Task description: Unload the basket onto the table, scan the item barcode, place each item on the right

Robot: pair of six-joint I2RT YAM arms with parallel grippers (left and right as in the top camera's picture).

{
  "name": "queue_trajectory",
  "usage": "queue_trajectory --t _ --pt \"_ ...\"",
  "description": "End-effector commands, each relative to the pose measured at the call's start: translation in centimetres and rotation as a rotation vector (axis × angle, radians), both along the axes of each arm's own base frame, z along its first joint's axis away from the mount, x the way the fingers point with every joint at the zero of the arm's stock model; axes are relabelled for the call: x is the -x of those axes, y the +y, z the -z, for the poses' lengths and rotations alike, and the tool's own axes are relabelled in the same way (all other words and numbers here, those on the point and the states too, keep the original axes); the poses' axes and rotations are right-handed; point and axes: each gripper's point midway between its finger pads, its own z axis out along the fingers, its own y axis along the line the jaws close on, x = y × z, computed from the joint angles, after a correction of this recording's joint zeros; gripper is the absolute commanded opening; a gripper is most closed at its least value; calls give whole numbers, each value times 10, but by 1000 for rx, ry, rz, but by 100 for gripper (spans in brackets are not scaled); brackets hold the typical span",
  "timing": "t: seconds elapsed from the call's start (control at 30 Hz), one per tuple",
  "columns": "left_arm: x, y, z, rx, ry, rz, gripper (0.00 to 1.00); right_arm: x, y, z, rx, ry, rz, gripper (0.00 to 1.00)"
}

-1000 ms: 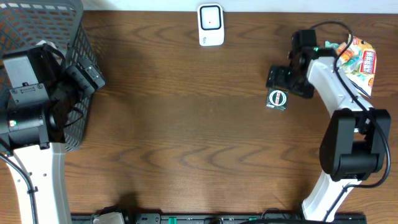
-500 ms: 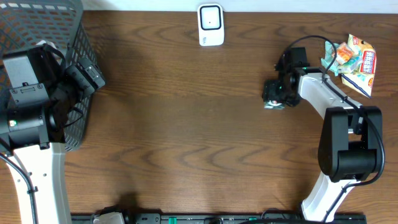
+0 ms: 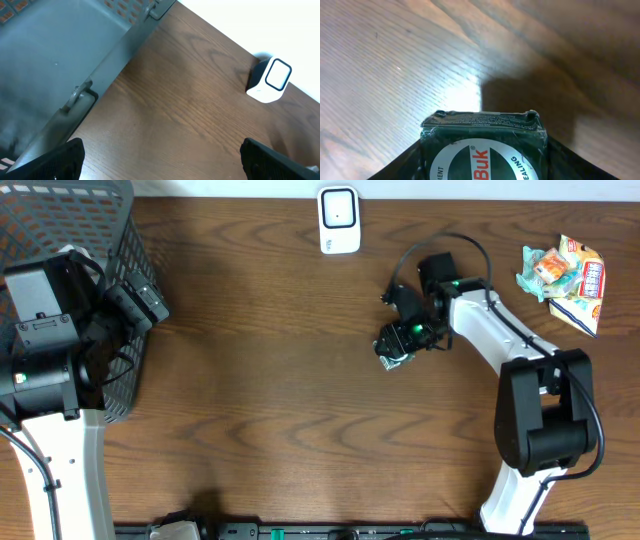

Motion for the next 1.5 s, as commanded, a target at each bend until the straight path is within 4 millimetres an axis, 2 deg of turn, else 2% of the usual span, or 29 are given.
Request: queue_trajectory --t 0.0,0.07,0.13,0.2,0.3,0.37,0.57,0.73,0.77,0.83,0.93,0.97,1.03,1.07,1.1,1.13,1.17,1.27,1.3,1.37,1.47 --pt "1 3 0 -15 4 -2 98 -11 -14 3 171 -84 -87 71" --pt "1 3 0 -15 5 -2 98 -14 -24 6 277 -110 -88 75" --pt "1 3 0 -16 5 -2 98 -14 -24 6 301 -118 -94 76" --pt "1 3 0 -15 4 -2 98 -15 -21 6 298 -121 -91 83" --pt "1 3 0 -15 5 -2 98 -16 -9 4 255 -131 -96 86" --pt "1 3 0 -15 5 -2 98 -13 4 3 212 -133 -117 96" --pt "1 3 0 -15 5 -2 98 -5 22 4 199 -138 -182 98" --pt "1 3 0 -15 4 -2 98 -1 16 16 234 -117 -172 99" --pt "1 3 0 -15 5 -2 98 -4 8 17 276 -116 -118 99" --pt "1 3 0 -15 4 -2 98 -15 -12 10 365 -118 130 99" --pt "1 3 0 -15 4 -2 98 -14 -12 -9 338 -60 345 94" --pt "1 3 0 -16 4 -2 98 -12 -11 -17 319 -32 411 96" --pt "1 3 0 -15 5 -2 98 -6 -1 -31 254 36 510 97" --pt "1 3 0 -15 5 -2 98 -4 8 -36 200 74 538 90" --pt "1 3 0 -16 4 -2 98 -1 21 -42 130 122 547 87" --pt "1 3 0 -15 5 -2 98 2 30 -44 88 152 545 99" --pt "1 3 0 -15 5 -2 98 6 41 -46 31 186 525 99" --pt "1 3 0 -15 4 -2 98 3 42 -45 28 178 534 99" --pt "1 3 0 -15 5 -2 98 3 38 -44 44 192 605 99" --pt "1 3 0 -15 5 -2 98 3 17 -35 120 241 959 100" --pt "1 3 0 -15 5 -2 98 4 10 -26 137 248 1160 97"
